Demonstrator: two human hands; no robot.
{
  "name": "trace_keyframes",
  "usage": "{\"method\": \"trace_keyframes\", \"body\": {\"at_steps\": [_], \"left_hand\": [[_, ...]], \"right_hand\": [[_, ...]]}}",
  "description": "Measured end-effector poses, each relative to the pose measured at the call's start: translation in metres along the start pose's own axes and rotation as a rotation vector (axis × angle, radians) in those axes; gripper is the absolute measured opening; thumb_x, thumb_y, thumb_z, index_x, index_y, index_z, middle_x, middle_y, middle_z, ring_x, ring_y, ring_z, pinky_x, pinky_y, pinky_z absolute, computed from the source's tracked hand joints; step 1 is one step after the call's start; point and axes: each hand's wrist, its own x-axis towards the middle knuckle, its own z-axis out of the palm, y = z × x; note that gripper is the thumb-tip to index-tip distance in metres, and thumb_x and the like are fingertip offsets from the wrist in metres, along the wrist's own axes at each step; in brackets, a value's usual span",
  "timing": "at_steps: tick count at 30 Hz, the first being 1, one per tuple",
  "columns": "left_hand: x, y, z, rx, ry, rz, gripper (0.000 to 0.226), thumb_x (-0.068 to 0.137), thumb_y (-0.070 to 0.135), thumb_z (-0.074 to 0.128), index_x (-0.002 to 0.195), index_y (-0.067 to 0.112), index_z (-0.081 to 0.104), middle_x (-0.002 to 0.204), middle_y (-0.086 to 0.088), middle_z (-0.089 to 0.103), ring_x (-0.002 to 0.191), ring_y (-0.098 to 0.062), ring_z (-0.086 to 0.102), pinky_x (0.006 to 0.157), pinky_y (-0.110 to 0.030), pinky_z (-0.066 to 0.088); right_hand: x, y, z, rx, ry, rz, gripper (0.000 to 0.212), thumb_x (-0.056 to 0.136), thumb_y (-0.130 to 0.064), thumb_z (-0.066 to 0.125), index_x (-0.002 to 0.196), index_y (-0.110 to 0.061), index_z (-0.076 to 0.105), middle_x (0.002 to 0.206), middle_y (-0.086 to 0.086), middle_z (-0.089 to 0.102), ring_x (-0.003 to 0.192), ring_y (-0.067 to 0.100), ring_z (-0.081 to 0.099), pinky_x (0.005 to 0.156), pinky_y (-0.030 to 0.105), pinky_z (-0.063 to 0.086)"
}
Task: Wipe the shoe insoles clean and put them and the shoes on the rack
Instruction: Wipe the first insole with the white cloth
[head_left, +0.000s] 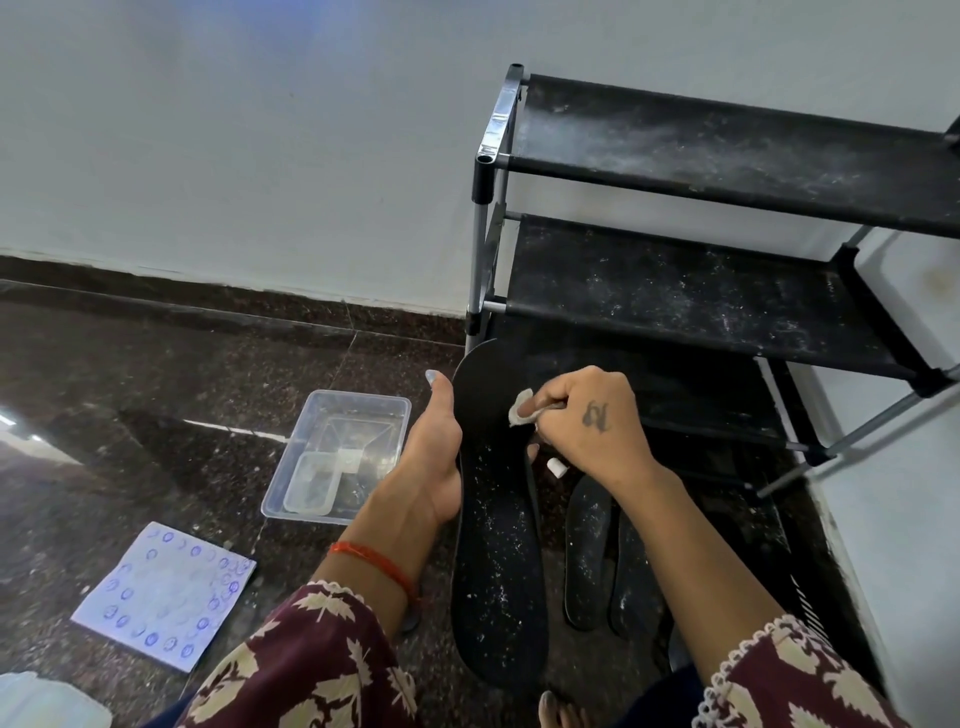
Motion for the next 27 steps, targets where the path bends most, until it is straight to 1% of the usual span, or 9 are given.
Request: {"method": "trace_keyframes", "body": {"at_steps": [4, 7, 10, 14, 17, 20, 23, 25, 27], "left_hand": [[0.000, 0.000, 0.000, 0.025, 0.009, -0.009, 0.077, 0.092, 0.066, 0.015, 0.102, 0.010, 0.067, 0.087, -0.013, 0.074, 0.072, -0.025, 0.071, 0.058, -0.034, 0.058], [0.001, 0.001, 0.000, -0.020, -0.003, -0.020, 0.082, 0.090, 0.070, 0.015, 0.115, 0.008, 0.062, 0.103, -0.021, 0.070, 0.086, -0.031, 0.069, 0.066, -0.038, 0.059], [0.002, 0.000, 0.000, -0.013, -0.004, -0.025, 0.083, 0.088, 0.071, 0.016, 0.120, 0.008, 0.060, 0.109, -0.024, 0.068, 0.096, -0.035, 0.067, 0.074, -0.042, 0.056], [0.002, -0.002, 0.001, 0.013, 0.008, -0.001, 0.072, 0.092, 0.065, 0.018, 0.107, 0.013, 0.065, 0.086, -0.013, 0.074, 0.073, -0.023, 0.072, 0.061, -0.034, 0.054], [0.002, -0.001, -0.001, -0.021, 0.000, -0.019, 0.076, 0.091, 0.067, 0.018, 0.108, 0.009, 0.064, 0.085, -0.014, 0.073, 0.071, -0.023, 0.072, 0.059, -0.032, 0.057], [0.000, 0.001, 0.000, -0.079, -0.027, -0.060, 0.080, 0.090, 0.069, 0.021, 0.104, 0.004, 0.064, 0.085, -0.018, 0.072, 0.068, -0.027, 0.072, 0.058, -0.035, 0.059], [0.000, 0.002, 0.000, -0.102, -0.015, -0.055, 0.076, 0.091, 0.066, 0.021, 0.101, 0.005, 0.064, 0.082, -0.017, 0.073, 0.066, -0.027, 0.071, 0.054, -0.036, 0.059], [0.001, 0.002, -0.001, -0.070, 0.020, -0.043, 0.075, 0.092, 0.066, 0.021, 0.109, 0.007, 0.063, 0.094, -0.017, 0.072, 0.078, -0.029, 0.071, 0.061, -0.038, 0.057], [0.001, 0.002, -0.001, -0.053, 0.049, -0.030, 0.073, 0.091, 0.066, 0.022, 0.118, 0.010, 0.061, 0.109, -0.020, 0.068, 0.094, -0.034, 0.067, 0.071, -0.044, 0.055]], "right_hand": [[-0.003, -0.007, -0.009, 0.193, -0.093, 0.046, 0.023, 0.069, 0.004, 0.060, 0.065, -0.012, 0.075, 0.056, -0.010, 0.063, 0.048, -0.005, 0.057, 0.045, 0.007, 0.040], [0.001, -0.002, -0.016, 0.375, 0.100, 0.082, 0.024, 0.073, 0.003, 0.062, 0.075, -0.017, 0.075, 0.067, -0.011, 0.067, 0.059, -0.007, 0.059, 0.050, 0.004, 0.042], [0.003, 0.005, -0.009, 0.264, 0.179, 0.023, 0.025, 0.077, 0.002, 0.062, 0.087, -0.017, 0.075, 0.080, -0.008, 0.071, 0.066, -0.010, 0.059, 0.062, 0.000, 0.043], [0.001, 0.003, 0.011, 0.111, 0.112, -0.079, 0.029, 0.077, 0.002, 0.058, 0.086, -0.019, 0.076, 0.087, -0.003, 0.074, 0.076, 0.002, 0.064, 0.069, 0.003, 0.046], [-0.002, -0.003, 0.013, 0.127, 0.022, -0.170, 0.031, 0.076, 0.005, 0.058, 0.085, -0.018, 0.076, 0.088, -0.003, 0.074, 0.079, 0.002, 0.065, 0.074, 0.008, 0.049], [-0.006, -0.008, 0.008, 0.147, -0.156, -0.263, 0.035, 0.072, 0.009, 0.057, 0.083, -0.018, 0.076, 0.087, -0.003, 0.074, 0.082, 0.002, 0.067, 0.078, 0.014, 0.052], [-0.006, -0.006, -0.001, 0.147, -0.319, -0.189, 0.033, 0.070, 0.007, 0.059, 0.079, -0.019, 0.077, 0.080, -0.006, 0.074, 0.075, 0.004, 0.068, 0.069, 0.021, 0.056], [-0.005, -0.004, -0.007, 0.199, -0.252, -0.099, 0.024, 0.071, 0.002, 0.065, 0.075, -0.019, 0.076, 0.071, -0.007, 0.071, 0.063, -0.001, 0.064, 0.055, 0.014, 0.050], [-0.002, -0.002, -0.012, 0.324, -0.036, 0.016, 0.018, 0.073, -0.005, 0.069, 0.071, -0.021, 0.075, 0.070, -0.007, 0.070, 0.062, 0.001, 0.062, 0.053, 0.014, 0.048]]}}
